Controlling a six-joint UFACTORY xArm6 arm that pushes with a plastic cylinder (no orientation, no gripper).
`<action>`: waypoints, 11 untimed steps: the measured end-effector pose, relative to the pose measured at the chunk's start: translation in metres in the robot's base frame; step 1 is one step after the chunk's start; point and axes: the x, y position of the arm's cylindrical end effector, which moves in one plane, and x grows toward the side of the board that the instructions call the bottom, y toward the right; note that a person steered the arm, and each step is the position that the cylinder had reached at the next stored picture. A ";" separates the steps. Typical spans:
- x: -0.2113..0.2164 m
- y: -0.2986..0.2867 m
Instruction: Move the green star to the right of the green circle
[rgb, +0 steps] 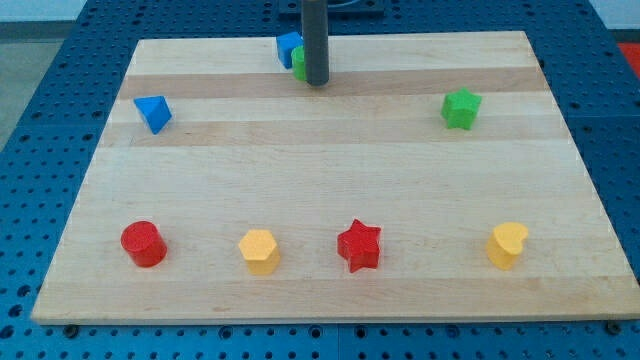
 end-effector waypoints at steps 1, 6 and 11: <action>0.003 0.003; 0.075 0.057; 0.147 0.194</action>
